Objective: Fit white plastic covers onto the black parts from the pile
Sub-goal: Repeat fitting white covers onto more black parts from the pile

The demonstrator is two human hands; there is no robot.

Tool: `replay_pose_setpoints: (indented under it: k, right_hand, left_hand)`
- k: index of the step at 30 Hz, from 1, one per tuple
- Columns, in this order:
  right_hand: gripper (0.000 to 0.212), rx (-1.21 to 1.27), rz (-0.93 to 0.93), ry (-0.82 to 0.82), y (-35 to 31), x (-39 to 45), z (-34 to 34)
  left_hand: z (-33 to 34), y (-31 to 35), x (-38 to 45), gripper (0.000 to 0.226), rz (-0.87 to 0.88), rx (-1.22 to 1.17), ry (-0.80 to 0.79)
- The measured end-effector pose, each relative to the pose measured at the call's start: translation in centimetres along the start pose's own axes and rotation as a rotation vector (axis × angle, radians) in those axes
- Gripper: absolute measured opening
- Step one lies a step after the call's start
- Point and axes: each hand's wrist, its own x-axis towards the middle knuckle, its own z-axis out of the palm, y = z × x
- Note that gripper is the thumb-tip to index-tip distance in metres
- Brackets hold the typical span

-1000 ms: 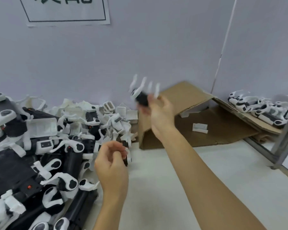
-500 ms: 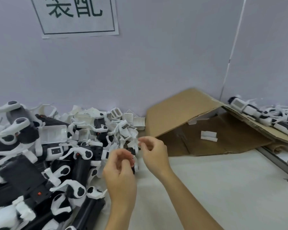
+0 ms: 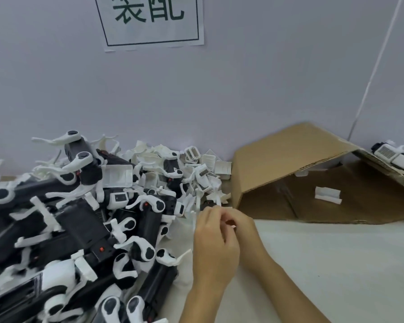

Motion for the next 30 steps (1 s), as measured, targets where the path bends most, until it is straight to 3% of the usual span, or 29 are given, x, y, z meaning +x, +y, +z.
replay_pose_setpoints:
  k: [2, 5, 8, 11, 15, 18, 20, 22, 27, 30]
  right_hand:
    - [0.019, 0.026, 0.063, 0.120, -0.1, 0.5, -0.5]
    - [0.027, 0.268, 0.208, 0.241, -1.0, 1.8, -2.2]
    - [0.038, 0.527, 0.332, 0.175, -3.1, 3.2, -4.8]
    - [0.047, 0.713, 0.371, 0.020, -4.9, 3.9, -7.4]
    - [0.043, 0.759, 0.455, -0.139, -6.2, 3.8, -8.3]
    - [0.031, 0.791, 0.542, -0.067, -6.1, 3.8, -7.3]
    - [0.027, 0.732, 0.579, 0.025, -5.6, 3.9, -6.5]
    - [0.023, 0.496, 0.550, 0.100, -4.9, 3.7, -5.8]
    - [0.024, 0.052, 0.132, 0.247, -3.4, 0.1, -3.4]
    - [0.037, 0.006, 0.059, 0.219, -1.7, -2.4, -2.0]
  left_hand:
    - [-0.2, 0.3, 0.2, 0.026, 0.027, -0.032, 0.071]
    - [-0.5, 0.8, 0.1, 0.028, 0.057, -0.107, 0.167]
    - [-0.6, 0.9, 0.0, 0.050, -0.023, -0.178, 0.159]
    - [-0.6, 1.2, 0.1, 0.067, -0.102, -0.125, 0.036]
    - [-0.4, 1.3, 0.4, 0.027, -0.130, -0.201, -0.078]
    - [-0.3, 1.0, 0.6, 0.015, -0.284, -0.367, -0.081]
    - [-0.3, 0.7, 0.7, 0.011, -0.387, -0.430, -0.052]
    - [-0.2, 0.5, 0.8, 0.010, -0.458, -0.441, -0.003]
    - [0.2, 0.2, 1.1, 0.023, -0.691, -0.717, 0.042]
    - [0.4, 0.0, 0.9, 0.026, -0.703, -0.737, 0.036]
